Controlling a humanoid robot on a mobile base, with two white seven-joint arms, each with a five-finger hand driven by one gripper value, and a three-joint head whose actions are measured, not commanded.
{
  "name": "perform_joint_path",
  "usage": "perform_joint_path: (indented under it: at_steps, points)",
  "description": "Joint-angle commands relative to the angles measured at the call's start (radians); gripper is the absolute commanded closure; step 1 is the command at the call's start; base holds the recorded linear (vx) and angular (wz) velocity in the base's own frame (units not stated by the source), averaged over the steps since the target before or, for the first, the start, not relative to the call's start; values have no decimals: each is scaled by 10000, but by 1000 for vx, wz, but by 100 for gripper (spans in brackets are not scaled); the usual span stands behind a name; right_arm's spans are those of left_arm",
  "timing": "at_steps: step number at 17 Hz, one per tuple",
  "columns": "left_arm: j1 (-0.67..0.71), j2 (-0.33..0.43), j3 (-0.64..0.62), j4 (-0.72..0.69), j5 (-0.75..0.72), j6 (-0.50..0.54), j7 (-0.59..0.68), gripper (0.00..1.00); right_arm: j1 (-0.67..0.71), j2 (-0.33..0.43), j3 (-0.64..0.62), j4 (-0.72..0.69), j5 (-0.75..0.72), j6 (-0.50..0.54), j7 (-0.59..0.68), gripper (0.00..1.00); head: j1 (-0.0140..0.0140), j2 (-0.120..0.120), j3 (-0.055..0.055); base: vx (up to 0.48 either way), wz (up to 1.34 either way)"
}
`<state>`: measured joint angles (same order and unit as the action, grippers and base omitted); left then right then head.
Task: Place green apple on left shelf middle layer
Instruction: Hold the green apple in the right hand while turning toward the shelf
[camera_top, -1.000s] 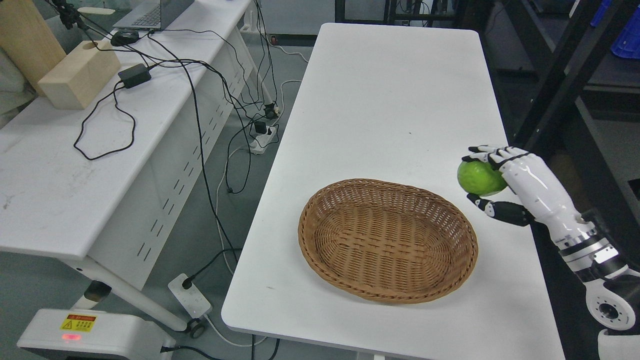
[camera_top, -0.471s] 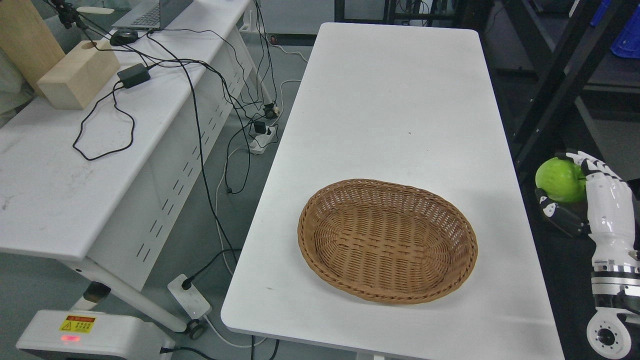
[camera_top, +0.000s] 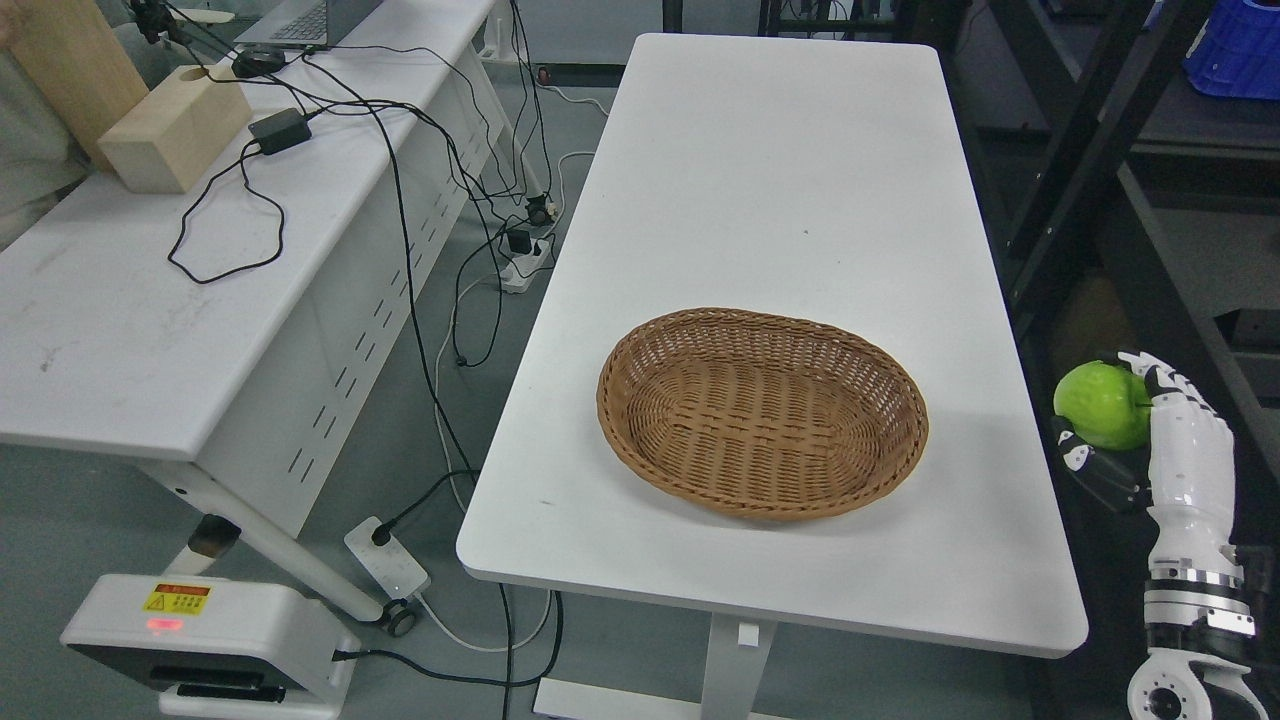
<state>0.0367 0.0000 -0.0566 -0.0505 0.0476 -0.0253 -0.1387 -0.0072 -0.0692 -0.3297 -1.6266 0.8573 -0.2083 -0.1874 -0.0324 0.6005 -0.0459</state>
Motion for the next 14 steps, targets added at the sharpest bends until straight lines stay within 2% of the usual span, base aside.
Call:
perform_joint_path:
  at_steps: [1, 6, 11, 14]
  points:
    - [1, 175, -1, -1, 0, -8, 6, 0, 317, 518, -32, 6, 17, 150, -318, 100, 0, 0, 0, -322, 123]
    - [1, 175, -1, -1, 0, 7, -9, 0, 424, 518, 91, 6, 17, 196, -442, 100, 0, 0, 0, -320, 94]
    - [1, 175, -1, -1, 0, 7, -9, 0, 440, 518, 213, 6, 2, 243, -442, 100, 0, 0, 0, -242, -440]
    - [1, 175, -1, -1, 0, 7, -9, 0, 578, 518, 488, 6, 2, 243, -717, 100, 0, 0, 0, -263, 30]
